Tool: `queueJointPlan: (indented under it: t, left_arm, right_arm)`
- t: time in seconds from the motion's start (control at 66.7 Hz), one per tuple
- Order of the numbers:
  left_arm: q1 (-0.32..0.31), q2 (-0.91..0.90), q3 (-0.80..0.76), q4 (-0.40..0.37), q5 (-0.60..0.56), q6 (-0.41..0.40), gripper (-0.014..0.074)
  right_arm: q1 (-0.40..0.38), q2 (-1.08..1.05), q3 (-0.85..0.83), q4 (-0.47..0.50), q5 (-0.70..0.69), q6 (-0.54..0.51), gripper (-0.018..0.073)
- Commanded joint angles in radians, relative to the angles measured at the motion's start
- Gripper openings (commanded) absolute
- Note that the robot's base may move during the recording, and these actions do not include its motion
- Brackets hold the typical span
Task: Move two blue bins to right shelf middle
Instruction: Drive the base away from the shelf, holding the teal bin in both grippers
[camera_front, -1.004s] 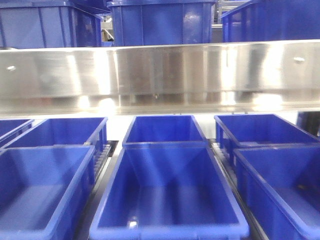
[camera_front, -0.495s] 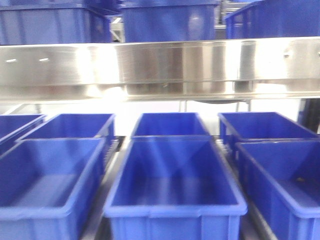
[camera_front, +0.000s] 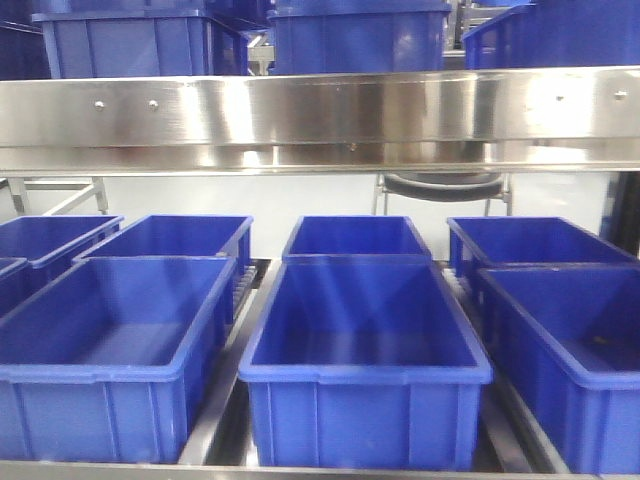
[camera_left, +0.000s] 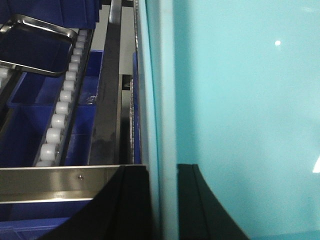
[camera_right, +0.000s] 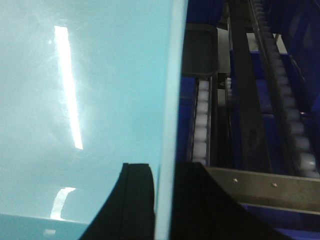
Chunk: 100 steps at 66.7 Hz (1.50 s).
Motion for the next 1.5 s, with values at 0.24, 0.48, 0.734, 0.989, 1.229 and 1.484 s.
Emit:
queueJointPlan:
  t: [0.24,0.48,0.734,0.989,1.229,1.484]
  left_arm:
    - [-0.005,-0.011,-0.017,-0.04,-0.133,0.0,-0.0111]
    - [-0.005,-0.011,-0.017,-0.04,-0.133,0.0,-0.0111]
    - [-0.005,-0.011,-0.017,-0.04,-0.133,0.0,-0.0111]
    - [-0.005,-0.011,-0.017,-0.04,-0.133,0.0,-0.0111]
    - [-0.005,-0.011,-0.017,-0.04,-0.133,0.0,-0.0111]
    - [-0.005,-0.011,-0.017,-0.04,-0.133,0.0,-0.0111]
  right_arm:
    - [0.006,-0.02,-0.02,0.062,-0.108,-0.018,-0.0167]
    - [0.006,-0.02,-0.02,0.062,-0.108,-0.018,-0.0167]
    - [0.006,-0.02,-0.02,0.062,-0.108,-0.018,-0.0167]
    - [0.006,-0.02,-0.02,0.062,-0.108,-0.018,-0.0167]
    - [0.006,-0.02,-0.02,0.062,-0.108,-0.018,-0.0167]
    - [0.006,-0.02,-0.02,0.062,-0.108,-0.018,-0.0167]
